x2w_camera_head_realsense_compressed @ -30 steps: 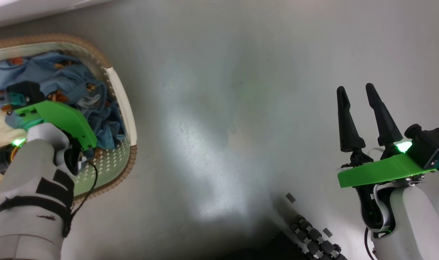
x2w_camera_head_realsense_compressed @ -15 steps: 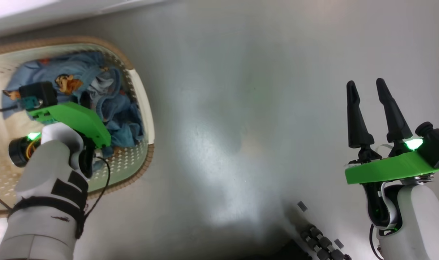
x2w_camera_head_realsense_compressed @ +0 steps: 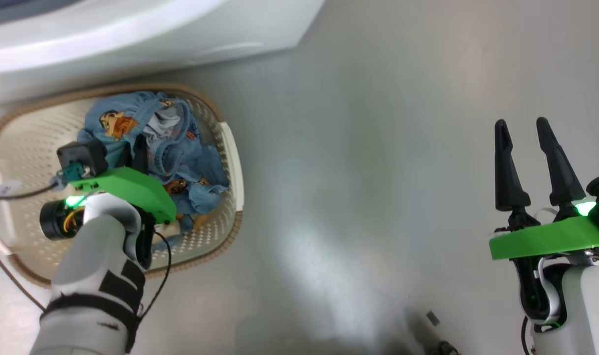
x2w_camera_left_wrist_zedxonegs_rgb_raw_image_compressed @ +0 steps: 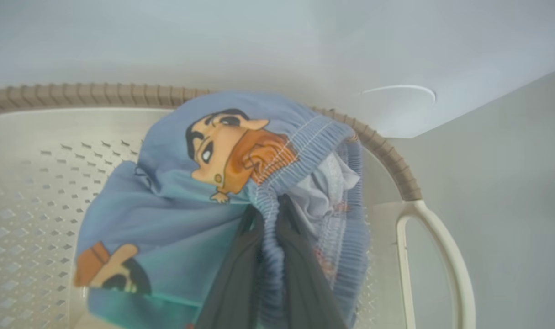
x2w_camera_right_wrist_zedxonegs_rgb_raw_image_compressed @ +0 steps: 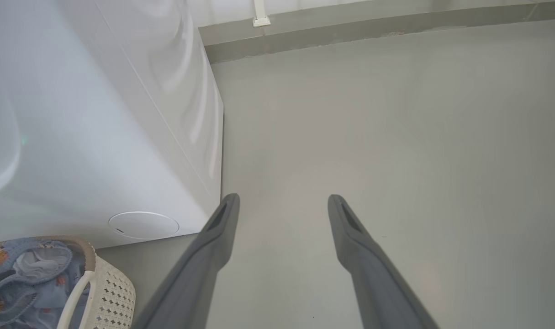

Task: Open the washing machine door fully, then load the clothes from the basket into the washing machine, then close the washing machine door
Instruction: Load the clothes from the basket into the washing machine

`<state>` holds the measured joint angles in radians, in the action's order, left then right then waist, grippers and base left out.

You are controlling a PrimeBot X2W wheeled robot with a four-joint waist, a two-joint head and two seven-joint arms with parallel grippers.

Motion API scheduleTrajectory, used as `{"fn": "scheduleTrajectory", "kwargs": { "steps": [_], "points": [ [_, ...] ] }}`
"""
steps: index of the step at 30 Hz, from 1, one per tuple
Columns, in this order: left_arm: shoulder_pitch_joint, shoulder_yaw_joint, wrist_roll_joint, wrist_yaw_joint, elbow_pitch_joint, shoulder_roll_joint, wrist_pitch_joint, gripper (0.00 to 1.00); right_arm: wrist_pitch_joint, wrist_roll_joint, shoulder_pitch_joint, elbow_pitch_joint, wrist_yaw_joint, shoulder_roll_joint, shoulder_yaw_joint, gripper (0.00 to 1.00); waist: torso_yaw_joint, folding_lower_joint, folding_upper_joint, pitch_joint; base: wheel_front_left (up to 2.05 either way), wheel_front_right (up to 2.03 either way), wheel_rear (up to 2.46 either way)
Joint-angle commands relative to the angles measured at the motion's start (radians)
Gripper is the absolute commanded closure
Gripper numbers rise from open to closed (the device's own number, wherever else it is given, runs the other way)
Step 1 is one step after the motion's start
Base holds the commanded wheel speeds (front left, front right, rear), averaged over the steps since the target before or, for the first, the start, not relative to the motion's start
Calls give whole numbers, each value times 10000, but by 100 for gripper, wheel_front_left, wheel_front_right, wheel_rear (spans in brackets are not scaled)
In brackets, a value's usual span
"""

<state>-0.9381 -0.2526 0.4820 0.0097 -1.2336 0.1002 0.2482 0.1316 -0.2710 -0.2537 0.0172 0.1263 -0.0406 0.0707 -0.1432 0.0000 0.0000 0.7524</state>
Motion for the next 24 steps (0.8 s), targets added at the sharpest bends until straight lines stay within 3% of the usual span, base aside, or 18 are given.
{"fn": "scheduleTrajectory", "kwargs": {
  "steps": [1,15,24],
  "points": [
    [555,223,-108,108,447,292,124,100,-67,231,416,-304,44,-97,-122,0,416,0,0,-770,0,0,0],
    [3965,995,-989,527,4796,247,134,100,-635,739,1338,-572,44,-180,174,0,802,0,0,-3406,0,0,0],
    [6274,1081,-1327,674,6667,275,135,100,-1198,1041,2159,-824,44,-471,-15,0,940,0,0,-5284,0,0,0]
  ]
}}
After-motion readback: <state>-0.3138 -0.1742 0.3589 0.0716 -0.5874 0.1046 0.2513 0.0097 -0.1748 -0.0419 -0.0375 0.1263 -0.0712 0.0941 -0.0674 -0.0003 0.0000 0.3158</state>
